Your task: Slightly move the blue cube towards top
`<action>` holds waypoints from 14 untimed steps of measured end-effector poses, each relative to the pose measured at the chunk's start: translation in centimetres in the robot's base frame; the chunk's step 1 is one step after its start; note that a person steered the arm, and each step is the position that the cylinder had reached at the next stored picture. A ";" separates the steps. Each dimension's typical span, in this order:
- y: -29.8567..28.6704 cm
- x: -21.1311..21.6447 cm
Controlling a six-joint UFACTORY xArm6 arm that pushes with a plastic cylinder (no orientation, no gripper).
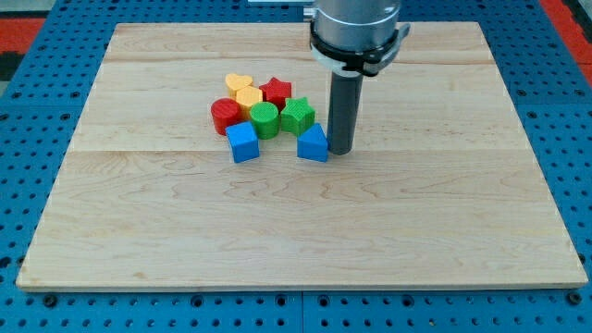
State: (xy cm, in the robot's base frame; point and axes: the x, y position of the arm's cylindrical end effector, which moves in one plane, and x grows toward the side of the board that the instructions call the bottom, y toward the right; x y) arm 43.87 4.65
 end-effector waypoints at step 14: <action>-19.9 -11.8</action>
State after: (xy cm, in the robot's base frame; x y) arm 32.10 -15.28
